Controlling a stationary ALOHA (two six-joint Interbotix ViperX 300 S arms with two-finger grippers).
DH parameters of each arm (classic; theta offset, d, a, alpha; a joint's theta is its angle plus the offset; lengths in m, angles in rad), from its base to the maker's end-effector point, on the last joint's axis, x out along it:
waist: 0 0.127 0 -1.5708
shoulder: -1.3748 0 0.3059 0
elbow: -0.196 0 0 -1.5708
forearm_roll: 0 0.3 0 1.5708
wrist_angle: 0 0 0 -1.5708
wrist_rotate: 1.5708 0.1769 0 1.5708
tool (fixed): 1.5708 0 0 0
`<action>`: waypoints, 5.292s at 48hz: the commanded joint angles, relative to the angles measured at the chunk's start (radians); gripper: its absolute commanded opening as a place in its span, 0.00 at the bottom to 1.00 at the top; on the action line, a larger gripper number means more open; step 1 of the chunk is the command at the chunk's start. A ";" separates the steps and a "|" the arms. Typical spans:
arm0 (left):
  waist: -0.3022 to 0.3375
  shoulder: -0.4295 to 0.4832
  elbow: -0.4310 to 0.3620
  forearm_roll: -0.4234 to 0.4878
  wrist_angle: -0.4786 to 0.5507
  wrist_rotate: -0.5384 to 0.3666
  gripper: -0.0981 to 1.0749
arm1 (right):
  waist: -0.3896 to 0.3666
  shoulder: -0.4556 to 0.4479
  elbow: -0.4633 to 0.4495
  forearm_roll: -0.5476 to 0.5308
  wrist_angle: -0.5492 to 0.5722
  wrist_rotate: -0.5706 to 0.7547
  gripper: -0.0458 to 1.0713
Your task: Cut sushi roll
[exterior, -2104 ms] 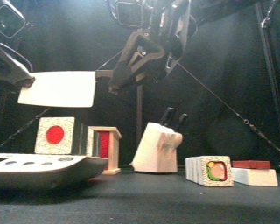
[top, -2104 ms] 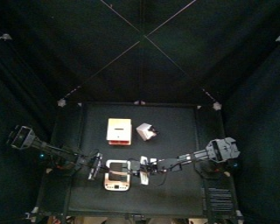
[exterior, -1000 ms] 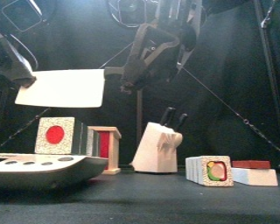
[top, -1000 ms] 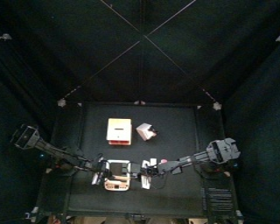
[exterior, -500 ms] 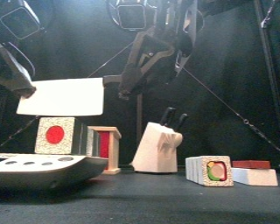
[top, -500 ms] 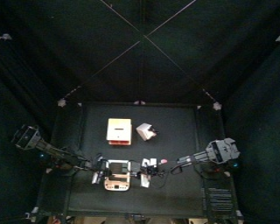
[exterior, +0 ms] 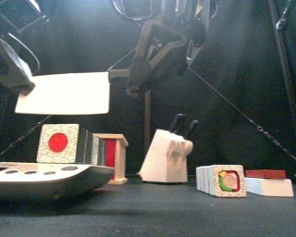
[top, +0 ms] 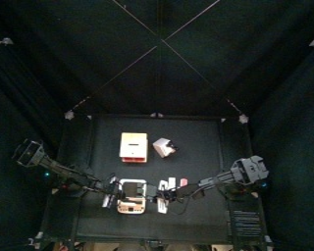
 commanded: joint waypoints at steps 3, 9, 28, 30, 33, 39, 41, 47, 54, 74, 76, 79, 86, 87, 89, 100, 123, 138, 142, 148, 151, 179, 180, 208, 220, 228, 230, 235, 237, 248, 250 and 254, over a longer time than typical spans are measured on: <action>-0.002 -0.058 -0.032 -0.008 0.063 0.037 0.29 | 0.014 -0.025 -0.034 -0.110 0.055 0.067 0.49; 0.003 -0.074 -0.034 -0.009 0.086 0.041 0.29 | 0.026 -0.025 -0.028 -0.166 0.061 0.130 0.49; 0.046 -0.087 -0.064 -0.012 0.186 0.041 0.29 | 0.041 -0.025 -0.041 -0.198 0.091 0.173 0.49; 0.055 -0.094 -0.074 -0.003 0.207 0.041 0.29 | 0.041 -0.025 -0.044 -0.199 0.097 0.173 0.49; 0.074 -0.110 -0.094 0.018 0.255 0.041 0.29 | 0.041 -0.025 -0.051 -0.202 0.104 0.173 0.49; 0.114 -0.147 -0.130 0.051 0.345 0.041 0.29 | 0.041 -0.026 -0.061 -0.212 0.121 0.173 0.49; 0.121 -0.156 -0.140 0.057 0.368 0.040 0.29 | 0.041 -0.025 -0.061 -0.213 0.123 0.173 0.49; 0.144 -0.183 -0.167 0.080 0.434 0.038 0.29 | 0.041 -0.026 -0.058 -0.213 0.123 0.173 0.49; 0.184 -0.212 -0.192 0.104 0.511 0.035 0.28 | 0.041 -0.028 -0.061 -0.213 0.123 0.175 0.49; 0.222 -0.219 -0.229 0.170 0.578 -0.087 0.27 | 0.031 -0.035 -0.064 -0.262 0.118 0.241 0.49; 0.218 -0.210 -0.222 0.184 0.575 -0.117 0.27 | 0.031 -0.035 -0.064 -0.262 0.117 0.241 0.49; 0.204 -0.198 -0.218 0.213 0.571 -0.149 0.27 | 0.034 -0.034 -0.064 -0.258 0.114 0.241 0.49; 0.140 -0.178 -0.215 0.279 0.526 -0.225 0.27 | 0.037 -0.034 -0.058 -0.245 0.100 0.241 0.49; 0.133 -0.173 -0.215 0.285 0.517 -0.236 0.27 | 0.037 -0.034 -0.057 -0.244 0.100 0.241 0.49; 0.120 -0.160 -0.212 0.298 0.505 -0.262 0.27 | 0.038 -0.032 -0.055 -0.242 0.097 0.242 0.49; 0.100 -0.091 -0.193 0.314 0.474 -0.328 0.27 | 0.040 -0.028 -0.038 -0.233 0.086 0.241 0.49; 0.069 -0.002 -0.110 0.227 0.267 -0.328 0.26 | 0.043 -0.002 -0.020 -0.215 0.051 0.239 0.49; 0.046 0.048 -0.101 0.184 0.239 -0.327 0.26 | 0.041 0.014 -0.021 -0.210 0.051 0.239 0.49; 0.046 0.066 -0.103 0.178 0.235 -0.327 0.26 | 0.041 0.017 -0.021 -0.207 0.051 0.239 0.49; 0.046 0.069 -0.106 0.183 0.235 -0.325 0.26 | 0.041 0.018 -0.023 -0.206 0.049 0.239 0.49; 0.046 0.060 -0.106 0.193 0.235 -0.325 0.26 | 0.041 0.018 -0.025 -0.210 0.051 0.239 0.49; 0.064 0.003 -0.084 0.268 0.239 -0.325 0.26 | 0.041 0.021 -0.028 -0.212 0.049 0.238 0.49; 0.064 0.005 -0.083 0.268 0.239 -0.325 0.26 | 0.041 0.021 -0.026 -0.212 0.049 0.238 0.49; 0.064 0.023 -0.057 0.259 0.195 -0.325 0.26 | 0.041 0.032 -0.025 -0.206 0.043 0.239 0.49; 0.066 0.034 -0.058 0.259 0.195 -0.325 0.26 | 0.043 0.032 -0.023 -0.204 0.040 0.239 0.49; 0.066 0.034 -0.057 0.259 0.195 -0.325 0.26 | 0.041 0.034 -0.021 -0.204 0.040 0.239 0.49; 0.064 0.034 -0.057 0.258 0.195 -0.325 0.26 | 0.041 0.035 -0.021 -0.204 0.040 0.239 0.49; 0.064 0.035 -0.055 0.253 0.195 -0.325 0.26 | 0.043 0.037 -0.021 -0.204 0.040 0.239 0.49; 0.064 0.037 -0.057 0.253 0.195 -0.325 0.26 | 0.043 0.040 -0.020 -0.202 0.040 0.239 0.49; 0.066 0.049 -0.055 0.253 0.195 -0.325 0.26 | 0.043 0.048 -0.020 -0.196 0.040 0.239 0.49; 0.066 0.052 -0.055 0.253 0.195 -0.325 0.26 | 0.043 0.051 -0.020 -0.196 0.041 0.239 0.49; 0.066 0.060 -0.055 0.253 0.195 -0.325 0.26 | 0.043 0.055 -0.021 -0.193 0.038 0.239 0.49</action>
